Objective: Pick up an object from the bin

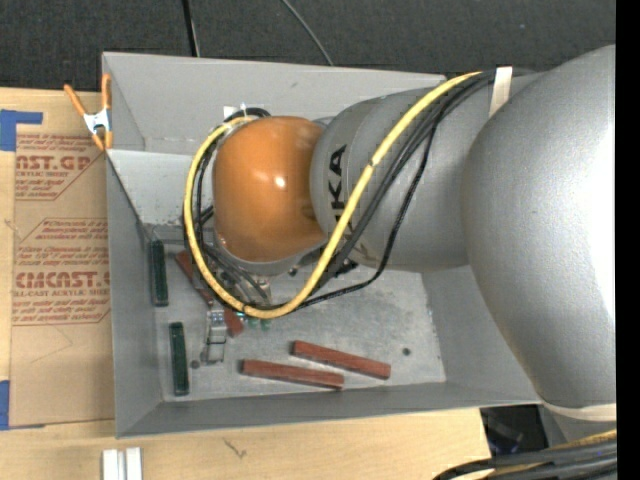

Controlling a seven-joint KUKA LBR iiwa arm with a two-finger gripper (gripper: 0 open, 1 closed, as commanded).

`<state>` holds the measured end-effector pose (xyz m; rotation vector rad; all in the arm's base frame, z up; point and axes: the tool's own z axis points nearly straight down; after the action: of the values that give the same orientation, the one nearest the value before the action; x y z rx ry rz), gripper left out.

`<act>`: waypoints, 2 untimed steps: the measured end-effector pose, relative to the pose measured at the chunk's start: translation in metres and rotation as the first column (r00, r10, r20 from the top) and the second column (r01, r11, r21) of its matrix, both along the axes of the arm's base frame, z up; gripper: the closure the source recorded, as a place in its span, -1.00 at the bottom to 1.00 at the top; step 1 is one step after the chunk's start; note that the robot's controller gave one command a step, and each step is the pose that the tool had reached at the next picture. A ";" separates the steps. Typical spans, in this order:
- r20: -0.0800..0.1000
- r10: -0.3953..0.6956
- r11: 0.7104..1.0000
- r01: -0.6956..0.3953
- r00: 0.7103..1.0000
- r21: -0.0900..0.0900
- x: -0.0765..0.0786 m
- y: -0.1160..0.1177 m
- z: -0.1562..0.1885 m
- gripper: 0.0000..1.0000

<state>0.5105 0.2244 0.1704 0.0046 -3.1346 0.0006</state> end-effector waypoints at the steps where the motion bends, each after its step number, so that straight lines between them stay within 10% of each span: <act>1: 0.007 -0.002 1.000 0.002 1.000 0.002 0.002 -0.001 0.004 -1.00; 2: 0.016 0.119 0.993 -0.119 0.993 0.003 -0.001 -0.003 -0.014 -1.00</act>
Offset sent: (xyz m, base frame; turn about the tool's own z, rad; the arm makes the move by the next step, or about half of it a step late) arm -0.0185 -0.0189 -0.0924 -0.5014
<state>0.5097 0.2209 0.1560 0.1930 -3.1449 -0.0053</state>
